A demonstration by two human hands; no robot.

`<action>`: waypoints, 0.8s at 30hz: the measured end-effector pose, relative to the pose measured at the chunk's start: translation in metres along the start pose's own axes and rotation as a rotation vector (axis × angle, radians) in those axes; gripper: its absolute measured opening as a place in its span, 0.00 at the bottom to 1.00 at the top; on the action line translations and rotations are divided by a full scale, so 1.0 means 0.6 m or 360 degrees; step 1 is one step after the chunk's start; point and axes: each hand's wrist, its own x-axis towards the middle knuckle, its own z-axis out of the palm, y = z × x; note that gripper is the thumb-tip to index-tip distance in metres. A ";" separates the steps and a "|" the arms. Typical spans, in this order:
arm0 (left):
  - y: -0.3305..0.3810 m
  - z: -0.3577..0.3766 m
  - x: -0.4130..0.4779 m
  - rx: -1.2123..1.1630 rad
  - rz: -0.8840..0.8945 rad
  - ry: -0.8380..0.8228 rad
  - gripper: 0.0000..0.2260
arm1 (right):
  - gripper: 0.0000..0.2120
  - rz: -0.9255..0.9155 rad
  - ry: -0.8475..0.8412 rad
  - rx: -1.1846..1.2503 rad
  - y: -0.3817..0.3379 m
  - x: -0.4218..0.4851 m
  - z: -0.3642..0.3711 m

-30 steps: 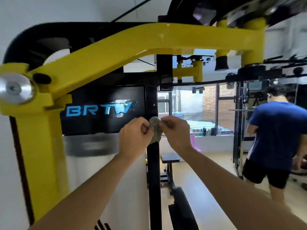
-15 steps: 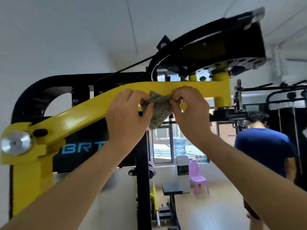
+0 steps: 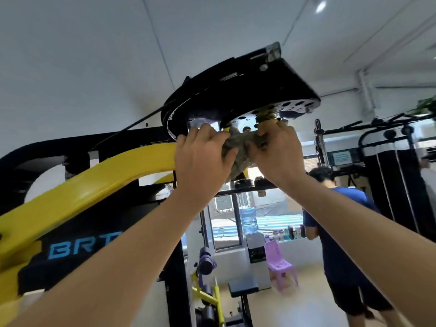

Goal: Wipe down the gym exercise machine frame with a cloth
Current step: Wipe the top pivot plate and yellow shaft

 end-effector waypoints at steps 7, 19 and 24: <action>0.057 0.039 0.022 -0.0146 0.0031 -0.0075 0.13 | 0.14 0.0475 -0.0038 0.0032 0.058 -0.011 -0.021; 0.153 0.090 -0.015 -0.0324 0.0045 -0.0107 0.13 | 0.03 0.1055 -0.0339 0.1097 0.147 -0.056 -0.054; 0.173 0.097 -0.029 -0.0627 -0.0015 -0.0079 0.10 | 0.03 0.1070 -0.0392 0.1432 0.177 -0.048 -0.047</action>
